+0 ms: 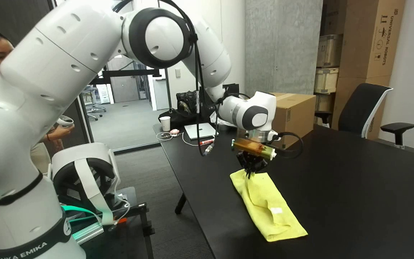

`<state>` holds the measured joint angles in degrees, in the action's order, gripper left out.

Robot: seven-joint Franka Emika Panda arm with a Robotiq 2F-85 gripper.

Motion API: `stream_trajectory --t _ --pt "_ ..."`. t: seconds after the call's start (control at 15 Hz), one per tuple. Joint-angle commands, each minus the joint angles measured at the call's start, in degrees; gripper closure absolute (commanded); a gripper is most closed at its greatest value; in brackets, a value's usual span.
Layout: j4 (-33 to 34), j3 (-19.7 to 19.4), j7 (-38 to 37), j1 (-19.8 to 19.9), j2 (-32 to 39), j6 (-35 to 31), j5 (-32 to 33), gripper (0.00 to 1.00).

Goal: Fold the towel in half

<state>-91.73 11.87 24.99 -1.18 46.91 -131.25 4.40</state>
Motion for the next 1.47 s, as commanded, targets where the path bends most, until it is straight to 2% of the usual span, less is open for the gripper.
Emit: stream_trajectory --t 0.0,0.27,0.47,0.6,0.73,0.87,1.13,1.4 --pt "11.1 -0.9 3.4 -1.9 5.0 7.0 2.0 0.98" --pt "21.6 0.1 12.5 -2.8 11.1 14.4 3.8 0.98" --pt "28.6 -2.2 16.8 -6.5 14.9 18.2 8.1 0.98" --pt "31.6 -4.0 18.0 -8.5 16.0 17.4 11.6 0.98" --pt "33.4 -5.5 15.6 -9.6 16.7 13.3 13.1 0.98" --pt "34.2 -6.4 10.9 -9.7 17.3 9.5 11.7 0.98" --pt "33.2 -8.6 -1.0 -10.3 18.9 1.9 11.7 0.98" --pt "37.1 -8.8 -10.6 -9.6 23.2 -0.4 8.9 0.98"
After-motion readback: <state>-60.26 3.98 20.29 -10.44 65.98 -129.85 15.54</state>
